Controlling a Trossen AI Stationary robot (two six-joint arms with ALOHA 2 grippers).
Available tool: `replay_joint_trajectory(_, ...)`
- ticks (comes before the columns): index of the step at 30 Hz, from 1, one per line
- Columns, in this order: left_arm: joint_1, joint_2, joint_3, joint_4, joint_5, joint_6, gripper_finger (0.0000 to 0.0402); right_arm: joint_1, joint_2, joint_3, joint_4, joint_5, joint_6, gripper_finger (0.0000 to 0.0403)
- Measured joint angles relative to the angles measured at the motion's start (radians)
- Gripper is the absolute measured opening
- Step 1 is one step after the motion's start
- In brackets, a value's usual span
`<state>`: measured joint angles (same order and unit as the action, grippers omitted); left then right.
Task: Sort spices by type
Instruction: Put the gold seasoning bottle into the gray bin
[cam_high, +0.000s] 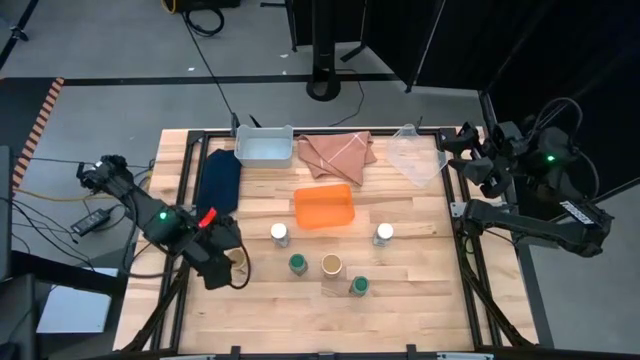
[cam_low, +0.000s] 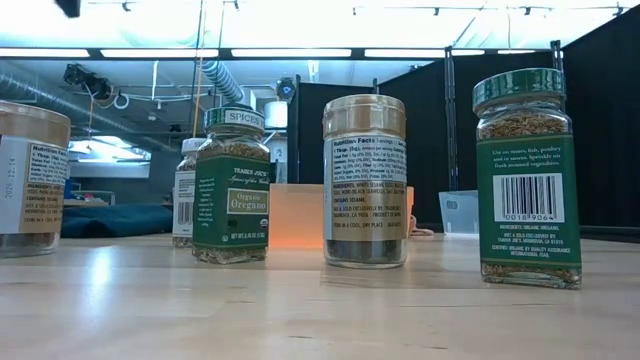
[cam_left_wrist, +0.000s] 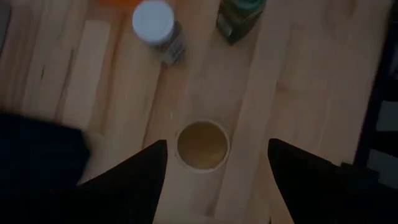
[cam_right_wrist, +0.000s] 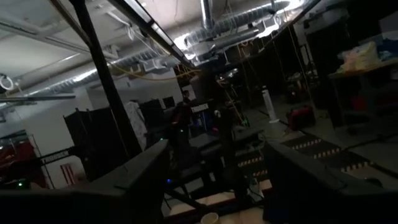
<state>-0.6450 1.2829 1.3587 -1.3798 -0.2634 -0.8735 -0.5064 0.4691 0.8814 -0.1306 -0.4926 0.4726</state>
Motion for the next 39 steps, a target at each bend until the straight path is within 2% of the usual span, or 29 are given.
replay_joint_trajectory(5,-0.034,0.000,-0.079,0.012,0.004,-0.050,0.0284,0.000,0.006,0.000,-0.004,0.000,-0.002,0.0268)
replay_joint_trajectory(15,-0.040,0.000,-0.233,0.160,0.006,-0.024,0.0284,0.000,0.016,0.000,-0.004,0.000,0.001,0.0268)
replay_joint_trajectory(22,-0.042,0.000,-0.333,0.207,0.011,-0.023,0.0284,0.000,0.018,0.000,-0.004,0.000,-0.002,0.0268)
replay_joint_trajectory(29,-0.043,0.000,-0.356,0.276,0.035,-0.021,0.0284,0.000,0.018,0.000,-0.005,0.001,-0.004,0.0268)
replay_joint_trajectory(39,-0.043,0.000,-0.356,0.277,0.020,-0.022,0.0284,0.000,0.018,0.000,-0.009,0.001,-0.005,0.0268)
